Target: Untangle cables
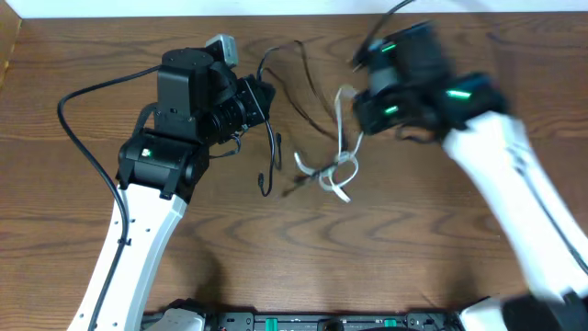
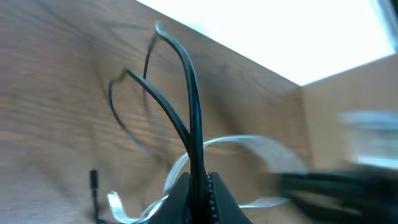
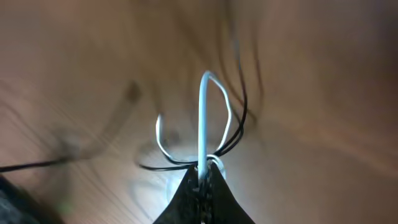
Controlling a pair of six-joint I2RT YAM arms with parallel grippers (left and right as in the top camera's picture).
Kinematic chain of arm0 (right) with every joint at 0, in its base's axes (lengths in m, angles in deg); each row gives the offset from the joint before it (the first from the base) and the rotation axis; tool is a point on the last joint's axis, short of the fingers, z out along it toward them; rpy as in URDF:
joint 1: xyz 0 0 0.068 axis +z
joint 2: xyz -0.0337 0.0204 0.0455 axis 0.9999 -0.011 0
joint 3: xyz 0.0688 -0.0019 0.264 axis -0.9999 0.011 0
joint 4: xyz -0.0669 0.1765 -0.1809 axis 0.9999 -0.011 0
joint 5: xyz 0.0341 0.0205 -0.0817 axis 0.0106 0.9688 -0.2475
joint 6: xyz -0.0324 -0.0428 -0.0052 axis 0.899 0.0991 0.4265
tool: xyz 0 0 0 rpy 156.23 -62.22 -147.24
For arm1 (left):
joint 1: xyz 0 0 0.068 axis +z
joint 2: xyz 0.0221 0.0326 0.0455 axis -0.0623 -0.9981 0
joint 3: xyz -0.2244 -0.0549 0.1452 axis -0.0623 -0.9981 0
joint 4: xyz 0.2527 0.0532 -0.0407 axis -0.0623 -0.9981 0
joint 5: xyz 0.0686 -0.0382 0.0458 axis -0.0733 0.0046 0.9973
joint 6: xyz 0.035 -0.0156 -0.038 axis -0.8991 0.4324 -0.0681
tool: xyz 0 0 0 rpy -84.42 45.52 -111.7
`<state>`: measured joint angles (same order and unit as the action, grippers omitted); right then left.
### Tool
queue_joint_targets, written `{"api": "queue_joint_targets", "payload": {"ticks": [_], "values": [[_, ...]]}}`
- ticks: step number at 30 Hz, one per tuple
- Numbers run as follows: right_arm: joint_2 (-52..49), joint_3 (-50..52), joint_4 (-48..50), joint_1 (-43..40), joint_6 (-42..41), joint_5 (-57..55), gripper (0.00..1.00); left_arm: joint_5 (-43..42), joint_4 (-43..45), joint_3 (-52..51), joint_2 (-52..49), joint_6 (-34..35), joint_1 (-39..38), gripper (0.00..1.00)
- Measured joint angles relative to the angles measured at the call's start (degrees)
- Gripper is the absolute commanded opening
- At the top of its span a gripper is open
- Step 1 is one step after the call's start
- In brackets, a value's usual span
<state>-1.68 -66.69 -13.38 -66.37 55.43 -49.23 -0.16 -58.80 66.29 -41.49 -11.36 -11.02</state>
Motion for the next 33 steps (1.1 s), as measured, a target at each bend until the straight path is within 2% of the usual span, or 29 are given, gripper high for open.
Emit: {"api": "queue_joint_targets", "payload": {"ticks": [7, 14, 18, 26, 30, 33], "values": [[13.88, -5.33, -0.20, -9.77, -8.00, 0.55, 0.01, 6.84, -8.15, -0.02, -0.04, -0.42, 0.15, 0.07], [18.97, -5.35, 3.32, -21.81, -14.16, 0.44, 0.01, 12.76, -13.35, -0.02, -0.07, -2.51, 0.20, 0.08], [19.45, -5.35, 5.97, -26.10, -14.56, -2.99, 0.01, 16.92, -15.85, -0.02, -0.50, -3.17, 0.20, 0.07], [17.90, -5.35, 2.45, -28.04, -14.10, -21.70, 0.01, 25.22, -19.69, -0.02, -4.52, -3.41, 0.59, 0.07], [14.51, -5.35, -1.49, -28.04, -11.37, -18.73, 0.01, 24.46, -19.61, -0.02, -7.41, -3.56, 1.79, 0.07], [9.03, -5.38, -5.57, -27.41, -8.55, -10.23, 0.01, 18.99, -18.12, -0.04, -9.94, -6.03, 2.14, 0.07]]}}
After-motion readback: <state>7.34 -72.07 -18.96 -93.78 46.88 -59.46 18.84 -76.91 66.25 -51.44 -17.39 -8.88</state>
